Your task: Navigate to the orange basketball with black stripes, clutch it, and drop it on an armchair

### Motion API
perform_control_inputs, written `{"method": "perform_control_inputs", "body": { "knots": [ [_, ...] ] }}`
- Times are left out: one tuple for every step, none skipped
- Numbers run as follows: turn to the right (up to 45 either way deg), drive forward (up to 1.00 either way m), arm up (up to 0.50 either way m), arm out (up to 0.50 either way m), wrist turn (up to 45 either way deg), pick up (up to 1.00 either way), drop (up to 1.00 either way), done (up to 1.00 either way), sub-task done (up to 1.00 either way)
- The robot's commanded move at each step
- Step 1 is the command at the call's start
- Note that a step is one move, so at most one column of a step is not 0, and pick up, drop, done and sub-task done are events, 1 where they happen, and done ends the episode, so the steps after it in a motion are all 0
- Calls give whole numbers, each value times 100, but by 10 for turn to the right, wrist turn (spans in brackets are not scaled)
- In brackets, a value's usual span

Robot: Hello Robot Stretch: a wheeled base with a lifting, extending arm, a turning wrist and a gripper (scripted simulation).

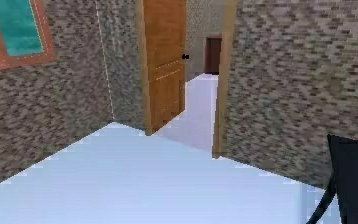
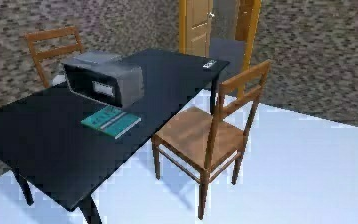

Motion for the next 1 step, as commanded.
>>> {"method": "perform_control_inputs", "body": {
  "knots": [
    [0, 100, 0, 0, 0, 0, 0, 0, 0]
  ]
}}
